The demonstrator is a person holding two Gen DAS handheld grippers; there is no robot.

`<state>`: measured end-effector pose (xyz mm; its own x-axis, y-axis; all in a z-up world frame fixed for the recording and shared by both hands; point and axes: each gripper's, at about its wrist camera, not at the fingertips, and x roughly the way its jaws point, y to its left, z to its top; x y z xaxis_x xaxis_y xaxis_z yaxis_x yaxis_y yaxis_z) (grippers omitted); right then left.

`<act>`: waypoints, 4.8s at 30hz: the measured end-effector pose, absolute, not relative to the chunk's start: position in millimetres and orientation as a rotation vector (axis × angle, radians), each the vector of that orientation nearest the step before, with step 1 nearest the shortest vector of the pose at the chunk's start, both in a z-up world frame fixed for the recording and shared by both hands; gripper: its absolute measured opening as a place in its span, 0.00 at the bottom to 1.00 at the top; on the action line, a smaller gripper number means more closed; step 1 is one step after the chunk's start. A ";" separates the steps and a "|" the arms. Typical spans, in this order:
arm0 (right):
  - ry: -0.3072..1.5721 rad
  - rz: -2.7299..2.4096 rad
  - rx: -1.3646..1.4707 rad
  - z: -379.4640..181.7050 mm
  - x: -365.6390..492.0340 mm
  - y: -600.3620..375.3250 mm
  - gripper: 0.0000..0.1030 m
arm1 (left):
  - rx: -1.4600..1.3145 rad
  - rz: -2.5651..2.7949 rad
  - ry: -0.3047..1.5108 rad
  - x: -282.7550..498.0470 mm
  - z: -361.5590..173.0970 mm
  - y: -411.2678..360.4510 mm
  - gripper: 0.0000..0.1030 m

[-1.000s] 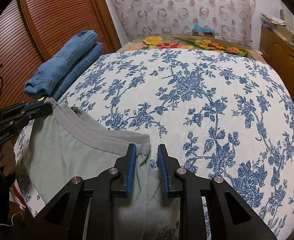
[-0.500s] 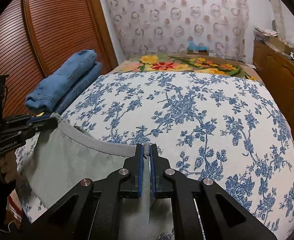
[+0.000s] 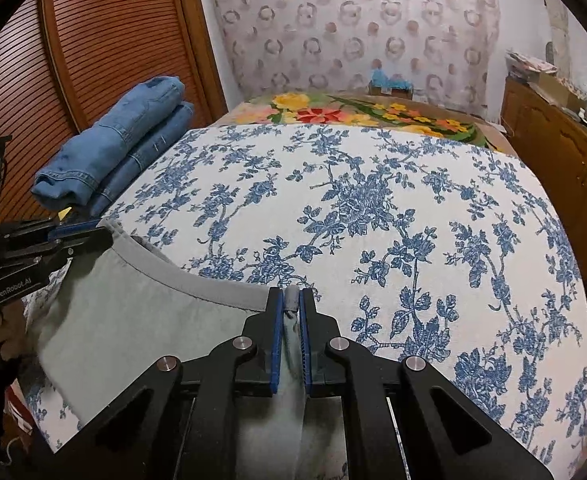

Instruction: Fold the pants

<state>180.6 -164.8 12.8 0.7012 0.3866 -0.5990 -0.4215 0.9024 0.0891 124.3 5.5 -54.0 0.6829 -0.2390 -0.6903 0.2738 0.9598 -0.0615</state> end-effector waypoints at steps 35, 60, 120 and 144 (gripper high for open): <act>0.743 0.533 -0.010 -10.6 64.1 -220.3 0.18 | 0.044 -0.284 0.857 69.0 -89.1 21.8 0.71; 0.684 0.401 -0.068 1.8 92.7 -190.6 0.51 | 0.039 -0.276 0.861 73.0 -90.7 24.3 0.76; 0.698 0.321 -0.094 -8.2 123.2 -169.7 0.73 | -0.080 -0.382 0.771 118.1 -54.9 15.9 0.18; 0.620 0.433 -0.009 17.8 101.3 -178.4 0.09 | -0.090 -0.420 0.623 85.1 -10.9 11.8 0.12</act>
